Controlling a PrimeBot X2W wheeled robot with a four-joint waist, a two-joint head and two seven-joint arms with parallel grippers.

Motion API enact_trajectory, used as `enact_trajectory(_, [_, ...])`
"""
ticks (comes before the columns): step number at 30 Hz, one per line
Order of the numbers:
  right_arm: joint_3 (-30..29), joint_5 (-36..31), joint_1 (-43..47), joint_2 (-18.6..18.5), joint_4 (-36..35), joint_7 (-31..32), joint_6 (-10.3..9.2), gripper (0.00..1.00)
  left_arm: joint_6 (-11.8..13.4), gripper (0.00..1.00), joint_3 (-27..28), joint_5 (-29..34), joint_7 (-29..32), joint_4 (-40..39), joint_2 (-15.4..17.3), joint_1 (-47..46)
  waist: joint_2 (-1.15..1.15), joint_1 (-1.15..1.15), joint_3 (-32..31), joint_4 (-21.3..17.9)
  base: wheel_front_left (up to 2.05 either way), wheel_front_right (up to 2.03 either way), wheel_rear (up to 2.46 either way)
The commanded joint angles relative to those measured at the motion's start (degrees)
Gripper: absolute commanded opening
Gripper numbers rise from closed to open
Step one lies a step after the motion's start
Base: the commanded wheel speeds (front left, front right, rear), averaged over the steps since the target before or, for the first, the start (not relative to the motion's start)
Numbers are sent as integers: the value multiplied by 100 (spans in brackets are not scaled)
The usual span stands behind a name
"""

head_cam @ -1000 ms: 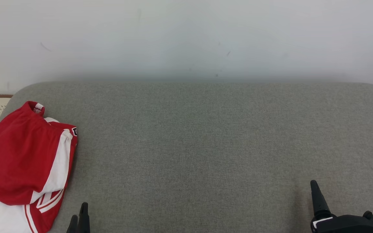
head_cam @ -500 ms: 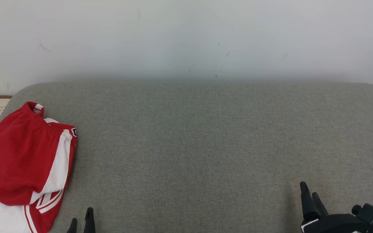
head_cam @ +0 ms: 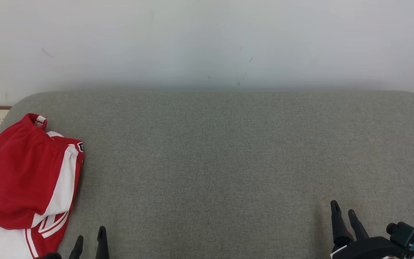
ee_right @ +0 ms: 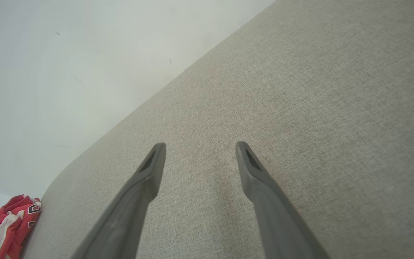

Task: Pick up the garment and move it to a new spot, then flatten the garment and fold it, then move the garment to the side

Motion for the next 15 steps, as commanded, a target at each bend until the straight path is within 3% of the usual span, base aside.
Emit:
enact_trajectory(1, [9,-181,-131,-44,-62,-55,2,100,54,100,-22,218,-64,-80,77,-121,0,0,7,-3,0,0,0])
enact_trajectory(15, [26,-1029,-108,-65,-338,-244,3,100,272,100,-196,967,-258,-382,161,-127,0,0,53,-42,0,0,0])
